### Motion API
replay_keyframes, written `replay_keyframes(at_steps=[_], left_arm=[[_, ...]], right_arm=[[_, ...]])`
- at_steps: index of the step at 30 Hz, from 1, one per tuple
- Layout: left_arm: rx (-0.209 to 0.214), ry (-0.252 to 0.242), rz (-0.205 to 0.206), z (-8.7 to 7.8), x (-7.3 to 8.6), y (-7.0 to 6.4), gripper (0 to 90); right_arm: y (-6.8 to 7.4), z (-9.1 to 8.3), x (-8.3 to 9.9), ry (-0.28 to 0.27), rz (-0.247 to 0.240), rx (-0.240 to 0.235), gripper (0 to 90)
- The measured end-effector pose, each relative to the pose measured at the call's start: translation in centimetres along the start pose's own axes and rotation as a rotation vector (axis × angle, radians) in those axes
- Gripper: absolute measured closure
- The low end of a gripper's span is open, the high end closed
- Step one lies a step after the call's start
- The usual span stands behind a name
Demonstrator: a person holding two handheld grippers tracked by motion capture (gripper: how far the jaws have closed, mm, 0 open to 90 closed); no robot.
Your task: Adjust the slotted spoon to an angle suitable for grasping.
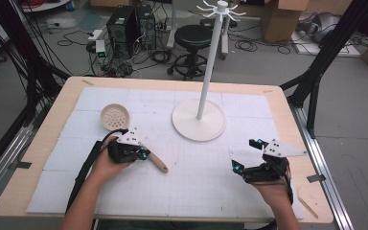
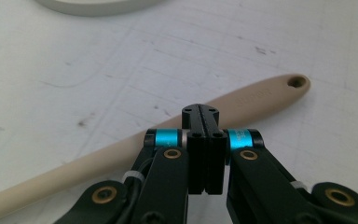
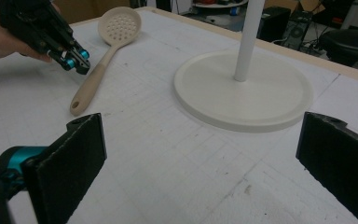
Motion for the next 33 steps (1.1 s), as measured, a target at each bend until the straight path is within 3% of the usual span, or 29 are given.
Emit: replay_keyframes(at_steps=[2,4,5,7,10,12,17,18,24,33], left_arm=[[-0.010,-0.008,-0.015,-0.2,-0.1,0.3,89.8],[-0.051,-0.038,-0.074,-0.7,-0.3,1.7,89.8],[-0.051,-0.038,-0.074,-0.7,-0.3,1.7,89.7],[-0.101,-0.033,-0.124,-0.8,-0.3,3.3,89.7],[-0.130,-0.029,-0.148,-0.6,-0.2,4.2,89.7],[-0.175,0.014,-0.170,0.1,-0.1,5.3,89.7],[-0.205,0.053,-0.171,1.0,-0.1,5.9,89.7],[-0.212,0.061,-0.191,1.0,0.2,6.3,89.7],[-0.238,0.080,-0.199,0.5,0.5,6.0,89.9],[-0.230,0.056,-0.213,-0.8,1.8,4.9,90.0]], right_arm=[[0.0,0.0,0.0,0.002,0.000,-0.001,0.2],[0.0,0.1,0.0,0.002,0.000,0.000,0.2],[0.1,0.1,0.1,0.006,0.000,-0.003,0.2],[0.1,0.2,0.1,0.006,-0.004,-0.004,0.2],[0.1,0.2,0.1,0.006,-0.004,-0.003,0.2],[0.2,0.2,0.1,0.008,0.001,-0.003,0.2],[0.2,0.3,0.2,0.012,-0.003,-0.003,0.2],[0.2,0.3,0.3,0.013,-0.003,-0.007,0.2],[0.2,0.2,0.4,0.014,-0.001,-0.004,0.2],[0.1,-0.2,0.4,0.007,0.001,-0.004,0.3]])
Point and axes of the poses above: each handheld gripper's, and its own axes: z roughly forward along the jaws, x roughly out of its underside, y roughly to its left, the point moved 6 cm from there along z, roughly forward along the jaws, and after that the axes turned 5 degrees about -z, right-handed, at the moved point
